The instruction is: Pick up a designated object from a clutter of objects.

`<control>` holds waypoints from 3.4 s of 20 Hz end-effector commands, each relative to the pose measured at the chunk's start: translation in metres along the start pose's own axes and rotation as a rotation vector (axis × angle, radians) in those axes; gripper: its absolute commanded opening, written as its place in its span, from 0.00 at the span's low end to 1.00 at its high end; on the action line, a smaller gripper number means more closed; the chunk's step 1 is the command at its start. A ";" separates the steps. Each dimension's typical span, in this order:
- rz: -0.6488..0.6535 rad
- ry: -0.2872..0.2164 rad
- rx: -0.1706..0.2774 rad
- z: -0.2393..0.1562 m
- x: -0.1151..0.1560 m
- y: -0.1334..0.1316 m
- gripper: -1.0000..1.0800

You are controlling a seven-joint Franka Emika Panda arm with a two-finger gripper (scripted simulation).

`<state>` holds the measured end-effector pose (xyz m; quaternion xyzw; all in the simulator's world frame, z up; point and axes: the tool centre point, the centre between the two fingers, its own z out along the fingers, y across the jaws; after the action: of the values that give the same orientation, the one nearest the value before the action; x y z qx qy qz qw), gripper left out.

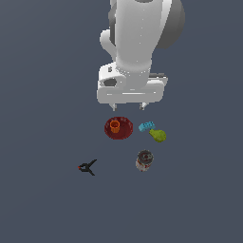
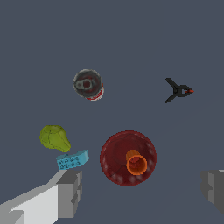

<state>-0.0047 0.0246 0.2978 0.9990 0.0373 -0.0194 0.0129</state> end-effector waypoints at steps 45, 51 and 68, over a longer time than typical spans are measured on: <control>-0.102 0.032 0.023 0.173 -0.066 0.041 0.96; -0.112 0.038 0.023 0.198 -0.086 0.046 0.96; -0.116 0.040 0.022 0.222 -0.098 0.048 0.96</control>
<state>-0.1068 -0.0366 0.0854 0.9954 0.0954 -0.0002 0.0000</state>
